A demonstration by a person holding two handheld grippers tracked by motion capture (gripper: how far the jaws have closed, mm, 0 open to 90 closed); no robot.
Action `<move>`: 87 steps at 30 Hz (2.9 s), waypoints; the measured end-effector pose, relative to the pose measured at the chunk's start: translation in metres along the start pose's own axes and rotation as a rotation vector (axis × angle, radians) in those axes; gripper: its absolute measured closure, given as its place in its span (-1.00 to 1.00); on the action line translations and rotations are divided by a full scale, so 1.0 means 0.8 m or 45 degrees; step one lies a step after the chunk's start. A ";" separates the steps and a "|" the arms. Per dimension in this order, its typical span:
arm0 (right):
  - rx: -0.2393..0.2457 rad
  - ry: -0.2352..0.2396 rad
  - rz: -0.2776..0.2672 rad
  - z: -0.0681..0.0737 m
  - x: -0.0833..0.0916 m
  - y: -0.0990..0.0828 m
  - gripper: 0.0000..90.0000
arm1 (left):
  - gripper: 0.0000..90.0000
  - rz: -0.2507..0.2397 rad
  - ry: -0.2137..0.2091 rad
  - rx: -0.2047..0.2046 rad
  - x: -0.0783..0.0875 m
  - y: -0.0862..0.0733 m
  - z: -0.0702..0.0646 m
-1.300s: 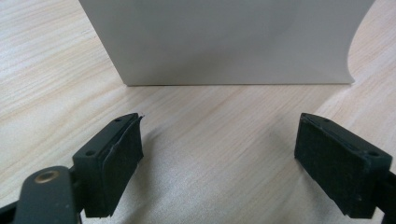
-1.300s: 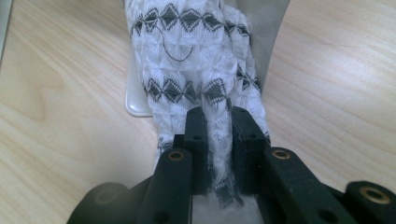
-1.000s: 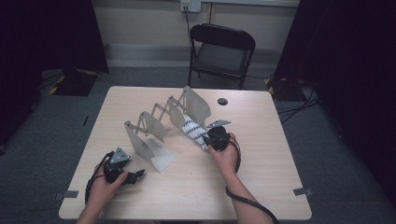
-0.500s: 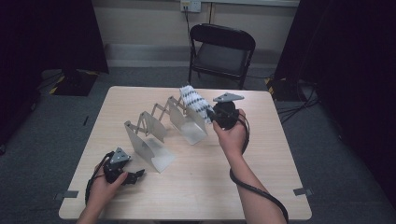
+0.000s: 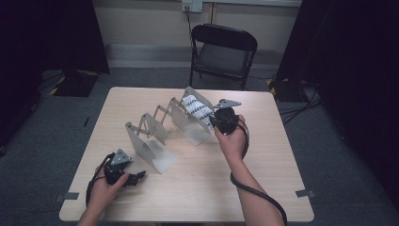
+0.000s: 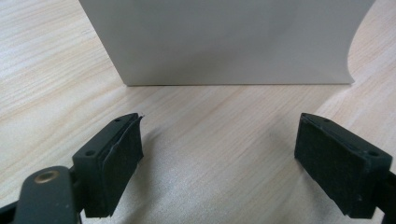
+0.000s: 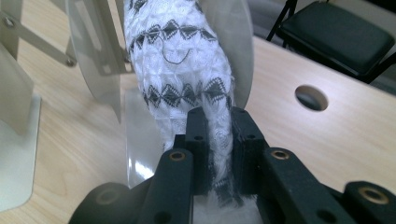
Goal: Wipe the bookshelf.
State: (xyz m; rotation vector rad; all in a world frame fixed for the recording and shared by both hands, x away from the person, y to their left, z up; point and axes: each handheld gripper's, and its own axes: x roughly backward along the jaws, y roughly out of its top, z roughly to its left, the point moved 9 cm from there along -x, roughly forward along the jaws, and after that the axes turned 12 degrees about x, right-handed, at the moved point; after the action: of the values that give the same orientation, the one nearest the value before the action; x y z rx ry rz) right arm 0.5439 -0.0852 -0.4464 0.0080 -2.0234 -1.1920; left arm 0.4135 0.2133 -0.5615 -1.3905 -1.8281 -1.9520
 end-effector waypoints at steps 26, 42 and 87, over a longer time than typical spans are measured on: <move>-0.030 0.116 0.151 0.044 -0.061 -0.089 0.75 | -0.67 0.000 -0.001 0.000 0.000 0.000 0.000; 0.016 0.110 0.061 0.033 -0.016 -0.048 0.75 | -0.67 0.000 -0.001 0.000 0.000 0.000 0.000; 0.009 0.120 0.161 0.050 -0.080 -0.063 0.73 | -0.67 0.001 -0.002 0.000 0.000 0.000 0.000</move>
State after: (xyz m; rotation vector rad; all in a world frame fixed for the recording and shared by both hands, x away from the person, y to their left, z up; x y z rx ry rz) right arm 0.5463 -0.0605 -0.5342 -0.0584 -1.9169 -1.0853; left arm 0.4136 0.2132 -0.5615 -1.3926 -1.8285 -1.9509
